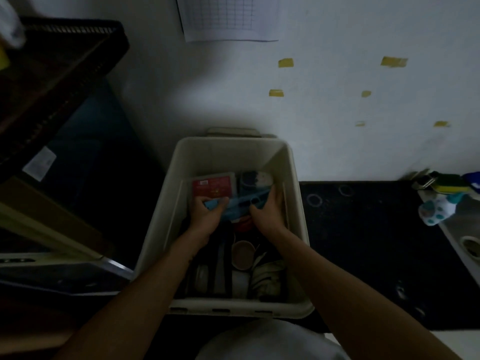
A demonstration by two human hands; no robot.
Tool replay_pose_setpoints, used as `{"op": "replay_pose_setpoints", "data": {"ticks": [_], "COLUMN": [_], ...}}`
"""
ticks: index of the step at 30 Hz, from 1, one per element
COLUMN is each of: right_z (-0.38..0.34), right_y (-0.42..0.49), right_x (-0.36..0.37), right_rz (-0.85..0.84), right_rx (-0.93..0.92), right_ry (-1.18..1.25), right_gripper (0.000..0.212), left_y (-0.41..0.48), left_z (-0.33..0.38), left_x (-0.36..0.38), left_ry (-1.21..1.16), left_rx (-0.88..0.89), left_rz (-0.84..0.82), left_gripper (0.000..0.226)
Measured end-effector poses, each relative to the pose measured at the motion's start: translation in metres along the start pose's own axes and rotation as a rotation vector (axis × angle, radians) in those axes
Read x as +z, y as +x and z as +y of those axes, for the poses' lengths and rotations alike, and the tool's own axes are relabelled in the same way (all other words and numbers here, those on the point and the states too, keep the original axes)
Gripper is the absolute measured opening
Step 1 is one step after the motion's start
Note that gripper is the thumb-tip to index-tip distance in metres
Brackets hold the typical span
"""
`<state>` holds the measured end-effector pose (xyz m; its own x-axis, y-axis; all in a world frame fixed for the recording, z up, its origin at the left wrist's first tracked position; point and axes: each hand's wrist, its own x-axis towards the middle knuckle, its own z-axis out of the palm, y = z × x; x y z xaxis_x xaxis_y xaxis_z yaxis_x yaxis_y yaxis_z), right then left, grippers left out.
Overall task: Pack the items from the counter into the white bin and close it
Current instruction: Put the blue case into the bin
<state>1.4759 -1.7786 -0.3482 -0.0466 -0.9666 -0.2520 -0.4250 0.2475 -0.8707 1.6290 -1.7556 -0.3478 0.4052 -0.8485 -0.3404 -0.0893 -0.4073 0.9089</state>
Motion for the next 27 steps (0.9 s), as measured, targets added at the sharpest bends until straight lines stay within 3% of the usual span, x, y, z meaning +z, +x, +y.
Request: {"op": "replay_pose_setpoints", "data": {"ticks": [5, 10, 13, 17, 20, 25, 27], "right_z": [0.005, 0.011, 0.013, 0.015, 0.018, 0.019, 0.019], "right_y": [-0.004, -0.005, -0.005, -0.011, -0.012, -0.017, -0.018], "right_x": [0.009, 0.007, 0.010, 0.011, 0.008, 0.006, 0.006], "right_rz": [-0.062, -0.157, -0.198, -0.214, -0.261, -0.279, -0.264], "right_rx": [0.035, 0.126, 0.180, 0.225, 0.251, 0.204, 0.224], "right_ry": [-0.002, 0.103, 0.068, 0.043, 0.015, -0.047, -0.040], "right_gripper": [0.076, 0.033, 0.036, 0.060, 0.068, 0.061, 0.064], "left_y": [-0.002, -0.010, -0.012, -0.013, -0.012, -0.013, -0.013], "left_z": [-0.013, -0.020, -0.021, -0.024, -0.025, -0.029, -0.030], "left_x": [0.008, 0.012, 0.012, 0.012, 0.013, 0.012, 0.012], "left_ry": [0.046, 0.204, 0.361, 0.423, 0.469, 0.467, 0.480], "left_rx": [-0.136, -0.129, -0.075, -0.038, 0.004, 0.019, 0.036], "left_rz": [-0.091, -0.178, -0.295, -0.374, -0.415, -0.453, -0.463], "left_gripper": [0.058, 0.047, 0.035, 0.026, 0.003, 0.031, 0.028]}}
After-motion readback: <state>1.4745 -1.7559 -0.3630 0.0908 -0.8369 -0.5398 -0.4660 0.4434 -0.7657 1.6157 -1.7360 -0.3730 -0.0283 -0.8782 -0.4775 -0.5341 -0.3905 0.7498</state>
